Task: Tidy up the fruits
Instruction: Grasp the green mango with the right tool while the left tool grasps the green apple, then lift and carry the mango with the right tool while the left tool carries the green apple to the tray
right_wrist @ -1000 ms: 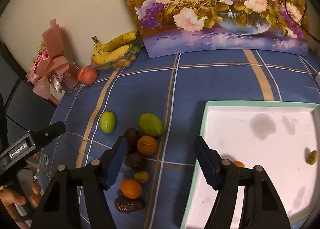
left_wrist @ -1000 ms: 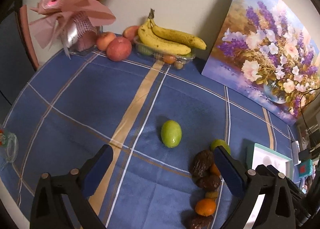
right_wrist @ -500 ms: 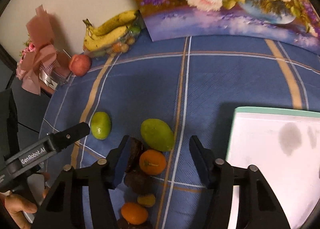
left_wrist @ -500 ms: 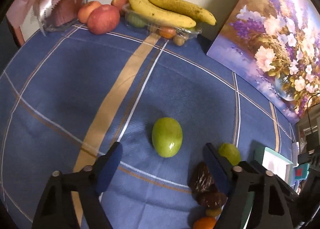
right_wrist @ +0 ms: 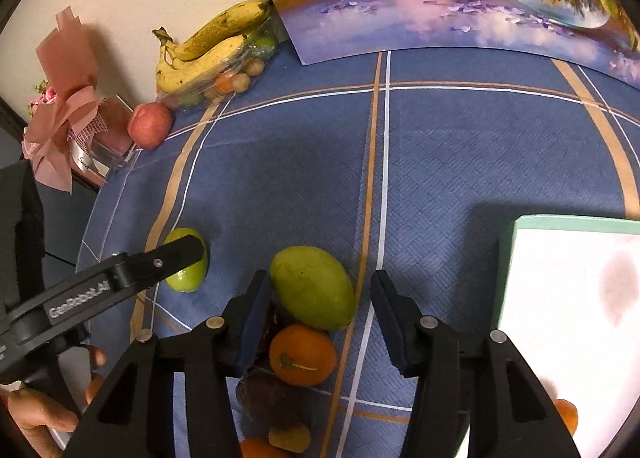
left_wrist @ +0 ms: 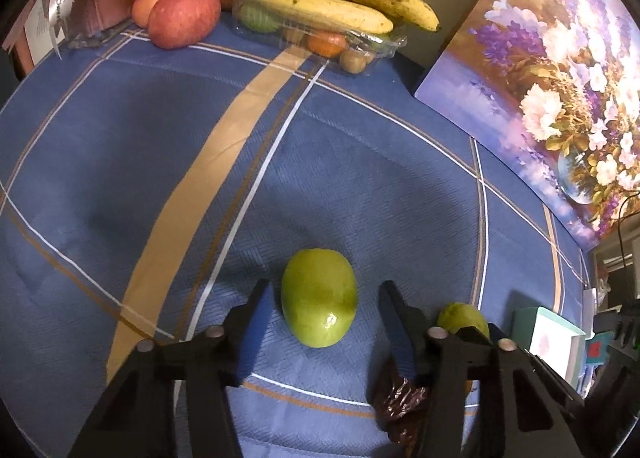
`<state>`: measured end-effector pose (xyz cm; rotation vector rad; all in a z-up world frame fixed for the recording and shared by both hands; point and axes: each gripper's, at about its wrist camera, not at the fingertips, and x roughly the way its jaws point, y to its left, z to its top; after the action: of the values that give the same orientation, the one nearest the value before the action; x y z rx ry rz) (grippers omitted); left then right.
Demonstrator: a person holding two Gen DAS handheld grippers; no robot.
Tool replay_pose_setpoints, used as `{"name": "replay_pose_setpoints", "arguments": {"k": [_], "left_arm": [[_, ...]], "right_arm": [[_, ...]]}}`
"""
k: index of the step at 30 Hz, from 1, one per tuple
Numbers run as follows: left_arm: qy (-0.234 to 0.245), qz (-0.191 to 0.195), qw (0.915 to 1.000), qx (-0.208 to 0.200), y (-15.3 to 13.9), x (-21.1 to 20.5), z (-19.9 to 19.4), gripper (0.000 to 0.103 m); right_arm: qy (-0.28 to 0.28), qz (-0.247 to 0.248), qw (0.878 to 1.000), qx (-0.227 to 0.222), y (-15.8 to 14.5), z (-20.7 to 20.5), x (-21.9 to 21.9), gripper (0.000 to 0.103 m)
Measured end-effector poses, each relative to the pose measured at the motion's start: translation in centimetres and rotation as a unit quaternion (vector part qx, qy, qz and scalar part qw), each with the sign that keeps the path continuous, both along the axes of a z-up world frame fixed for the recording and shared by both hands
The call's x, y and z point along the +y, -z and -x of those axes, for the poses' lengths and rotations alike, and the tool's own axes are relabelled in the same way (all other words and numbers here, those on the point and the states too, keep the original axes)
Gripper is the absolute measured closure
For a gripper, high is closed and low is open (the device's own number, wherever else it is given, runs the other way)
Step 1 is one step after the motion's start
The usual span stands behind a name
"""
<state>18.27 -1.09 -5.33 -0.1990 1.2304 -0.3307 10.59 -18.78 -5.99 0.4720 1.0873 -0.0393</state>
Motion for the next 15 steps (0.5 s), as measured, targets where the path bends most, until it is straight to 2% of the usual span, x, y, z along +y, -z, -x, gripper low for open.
{"name": "replay_pose_setpoints", "arguments": {"k": [4,8,15], "left_arm": [[0.0,-0.002,1.0,0.003,0.4,-0.1,0.0,0.061],[0.0,-0.003,1.0,0.002,0.3,0.0,0.2,0.061],[0.005,-0.006,0.9999,-0.01,-1.0,-0.2,0.9,0.061]], "right_arm": [[-0.005,0.0,1.0,-0.003,-0.2,0.0,0.2,0.055],[-0.005,-0.007,1.0,-0.005,-0.2,0.0,0.1,0.059],[-0.003,0.0,1.0,-0.009,-0.4,0.1,0.0,0.06]]}}
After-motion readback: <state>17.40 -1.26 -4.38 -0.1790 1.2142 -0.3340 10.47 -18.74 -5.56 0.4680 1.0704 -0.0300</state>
